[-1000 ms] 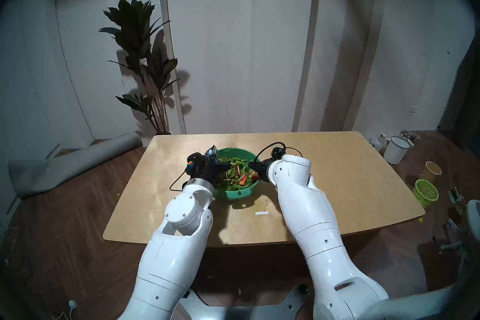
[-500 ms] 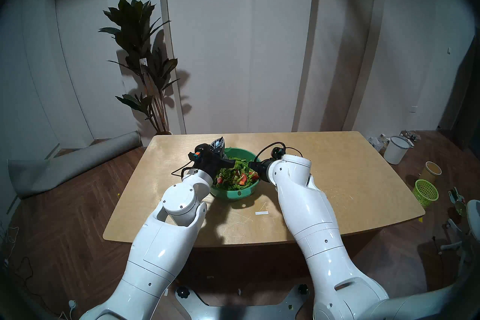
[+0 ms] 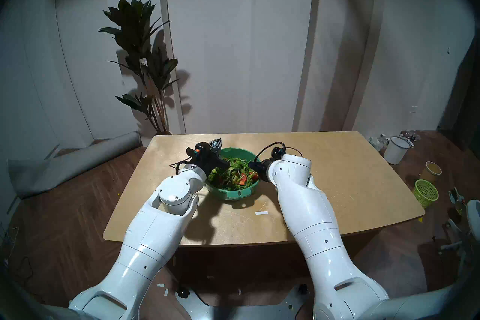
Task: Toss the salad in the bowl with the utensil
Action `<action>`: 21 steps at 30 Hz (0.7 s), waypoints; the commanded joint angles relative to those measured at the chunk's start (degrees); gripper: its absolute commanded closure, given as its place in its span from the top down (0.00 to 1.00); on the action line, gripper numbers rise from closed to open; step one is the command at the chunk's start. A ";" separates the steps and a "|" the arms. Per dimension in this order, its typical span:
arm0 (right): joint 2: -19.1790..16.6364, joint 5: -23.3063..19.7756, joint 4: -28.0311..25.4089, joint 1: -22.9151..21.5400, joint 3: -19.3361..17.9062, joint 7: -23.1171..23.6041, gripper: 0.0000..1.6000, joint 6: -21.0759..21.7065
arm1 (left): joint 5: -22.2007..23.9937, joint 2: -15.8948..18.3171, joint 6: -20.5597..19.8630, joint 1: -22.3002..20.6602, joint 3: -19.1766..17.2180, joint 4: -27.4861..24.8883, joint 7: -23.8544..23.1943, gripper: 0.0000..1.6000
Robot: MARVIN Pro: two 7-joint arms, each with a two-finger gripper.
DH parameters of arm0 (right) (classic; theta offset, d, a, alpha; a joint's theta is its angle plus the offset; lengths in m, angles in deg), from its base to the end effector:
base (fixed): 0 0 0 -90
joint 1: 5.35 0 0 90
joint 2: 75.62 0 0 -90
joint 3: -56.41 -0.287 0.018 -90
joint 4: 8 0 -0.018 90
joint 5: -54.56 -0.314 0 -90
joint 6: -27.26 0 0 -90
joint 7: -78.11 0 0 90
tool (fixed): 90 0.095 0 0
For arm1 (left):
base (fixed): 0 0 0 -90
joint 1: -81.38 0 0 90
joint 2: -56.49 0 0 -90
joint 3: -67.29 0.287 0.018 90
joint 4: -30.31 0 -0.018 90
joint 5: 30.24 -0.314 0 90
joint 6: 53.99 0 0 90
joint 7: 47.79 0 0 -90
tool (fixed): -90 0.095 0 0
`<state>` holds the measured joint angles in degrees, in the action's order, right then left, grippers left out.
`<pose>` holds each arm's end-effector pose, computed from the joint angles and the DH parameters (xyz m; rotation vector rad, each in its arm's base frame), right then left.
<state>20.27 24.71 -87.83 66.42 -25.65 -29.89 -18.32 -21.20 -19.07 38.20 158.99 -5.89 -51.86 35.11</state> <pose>0.4871 0.1026 -0.2940 -2.5494 0.2499 -1.1587 0.4710 -0.0396 -0.2824 2.0165 -0.5369 2.1253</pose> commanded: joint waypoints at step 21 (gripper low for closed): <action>0.06 -0.06 -1.29 -0.62 -0.03 0.17 0.00 -0.03 | 6.16 0.70 -5.82 -6.13 1.61 6.83 -12.99 0.00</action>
<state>20.28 24.71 -87.86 66.43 -25.65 -29.85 -18.30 -18.79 -18.81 37.07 153.28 -4.42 -42.30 26.74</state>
